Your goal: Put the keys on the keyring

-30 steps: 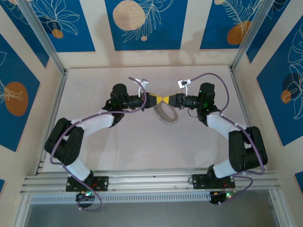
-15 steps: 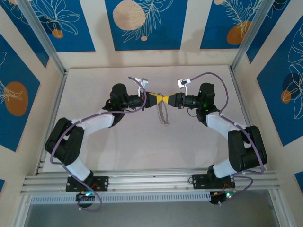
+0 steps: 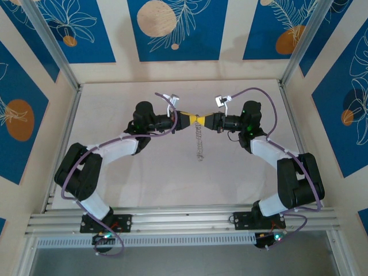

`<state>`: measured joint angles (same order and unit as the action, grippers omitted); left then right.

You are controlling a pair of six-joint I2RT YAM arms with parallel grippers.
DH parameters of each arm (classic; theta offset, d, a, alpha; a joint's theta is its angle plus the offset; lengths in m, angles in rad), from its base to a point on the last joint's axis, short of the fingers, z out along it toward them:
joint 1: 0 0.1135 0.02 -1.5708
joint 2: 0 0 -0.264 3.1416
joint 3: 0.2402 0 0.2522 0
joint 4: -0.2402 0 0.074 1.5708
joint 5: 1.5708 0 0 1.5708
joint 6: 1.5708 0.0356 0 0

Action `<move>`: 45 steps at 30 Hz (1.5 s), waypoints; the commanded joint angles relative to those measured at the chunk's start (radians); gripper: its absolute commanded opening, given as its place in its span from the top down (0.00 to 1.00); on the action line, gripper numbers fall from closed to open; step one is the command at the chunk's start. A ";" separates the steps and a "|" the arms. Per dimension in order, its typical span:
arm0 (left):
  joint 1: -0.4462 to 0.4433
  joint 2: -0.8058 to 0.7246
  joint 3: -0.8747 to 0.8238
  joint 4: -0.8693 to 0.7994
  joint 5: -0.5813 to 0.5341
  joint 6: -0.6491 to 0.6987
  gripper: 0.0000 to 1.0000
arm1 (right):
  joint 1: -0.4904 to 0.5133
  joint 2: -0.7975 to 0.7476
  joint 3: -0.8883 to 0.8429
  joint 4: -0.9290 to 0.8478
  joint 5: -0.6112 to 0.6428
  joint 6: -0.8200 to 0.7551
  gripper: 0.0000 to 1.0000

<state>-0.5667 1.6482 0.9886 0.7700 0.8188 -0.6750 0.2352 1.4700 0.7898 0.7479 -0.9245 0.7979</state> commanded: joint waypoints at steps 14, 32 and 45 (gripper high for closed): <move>0.011 -0.076 -0.027 0.038 -0.015 -0.034 0.54 | -0.003 -0.076 -0.008 -0.041 0.040 -0.041 1.00; 0.015 -0.024 -0.018 0.120 0.033 -0.115 0.68 | 0.028 -0.092 0.019 -0.073 0.028 -0.057 1.00; 0.015 -0.026 -0.057 0.151 0.054 -0.127 0.81 | 0.033 -0.081 0.023 -0.076 0.048 -0.060 1.00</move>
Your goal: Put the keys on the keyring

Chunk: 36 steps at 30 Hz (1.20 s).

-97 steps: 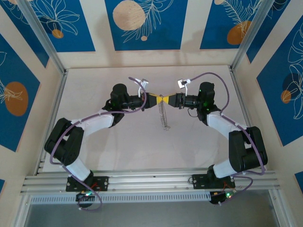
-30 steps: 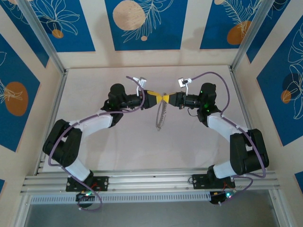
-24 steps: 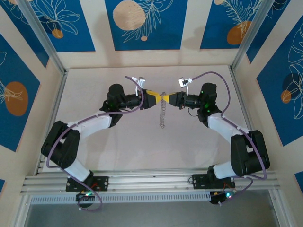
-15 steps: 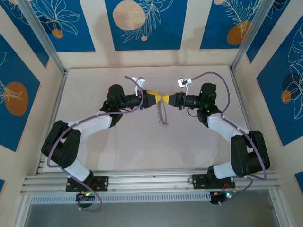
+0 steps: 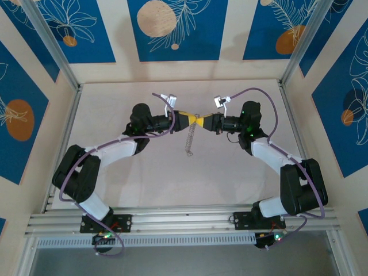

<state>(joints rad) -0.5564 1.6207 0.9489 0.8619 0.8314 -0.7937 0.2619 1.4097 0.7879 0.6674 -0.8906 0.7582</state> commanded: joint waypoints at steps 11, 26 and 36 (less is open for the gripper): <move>0.003 0.011 -0.026 0.081 0.067 -0.023 0.78 | 0.008 -0.015 0.026 0.006 0.015 -0.017 1.00; -0.007 0.030 -0.010 0.096 0.076 -0.035 0.88 | 0.011 -0.006 0.031 0.004 0.017 -0.022 1.00; -0.007 0.025 -0.010 0.107 0.060 -0.036 0.80 | 0.010 -0.006 0.025 0.003 0.015 -0.023 1.00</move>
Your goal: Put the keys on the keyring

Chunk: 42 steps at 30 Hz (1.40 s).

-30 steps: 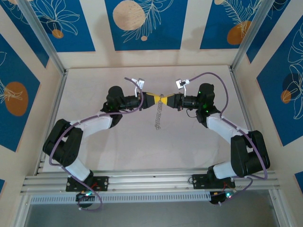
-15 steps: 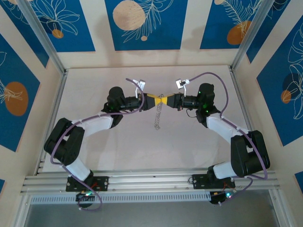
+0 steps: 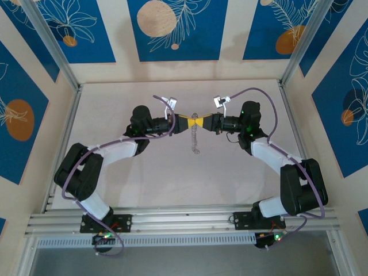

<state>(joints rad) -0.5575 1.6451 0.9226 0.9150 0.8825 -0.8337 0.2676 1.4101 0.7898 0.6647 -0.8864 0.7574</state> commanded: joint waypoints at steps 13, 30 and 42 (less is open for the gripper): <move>-0.006 0.007 0.029 0.075 0.010 -0.007 1.00 | 0.008 -0.006 0.029 0.000 0.015 -0.021 1.00; -0.007 -0.026 0.048 0.000 -0.063 0.097 1.00 | -0.003 -0.047 0.070 -0.156 0.071 -0.044 0.68; 0.044 -0.073 0.104 -0.198 -0.232 0.225 1.00 | 0.010 -0.288 -0.022 -0.417 0.193 -0.095 0.42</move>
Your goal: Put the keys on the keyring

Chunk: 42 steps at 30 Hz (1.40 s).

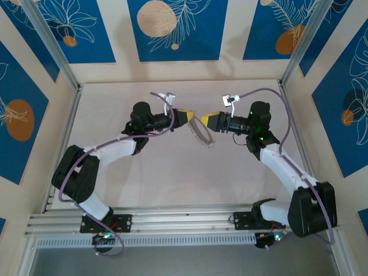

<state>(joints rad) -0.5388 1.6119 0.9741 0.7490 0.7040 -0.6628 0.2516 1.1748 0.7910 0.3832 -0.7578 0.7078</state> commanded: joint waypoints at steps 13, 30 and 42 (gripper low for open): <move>0.173 -0.061 0.178 -0.201 -0.084 0.137 1.00 | 0.351 0.089 -0.038 -0.220 0.380 -0.174 0.43; 0.331 -0.003 0.336 -0.290 -0.072 0.142 1.00 | 0.638 0.785 0.512 -0.350 0.742 -0.303 0.56; 0.403 0.024 0.383 -0.269 -0.021 0.098 1.00 | 0.717 1.122 0.907 -0.488 0.887 -0.374 0.57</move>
<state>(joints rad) -0.1528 1.6318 1.3056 0.4393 0.6434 -0.5503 0.9470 2.2539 1.6348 -0.0383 0.0685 0.3740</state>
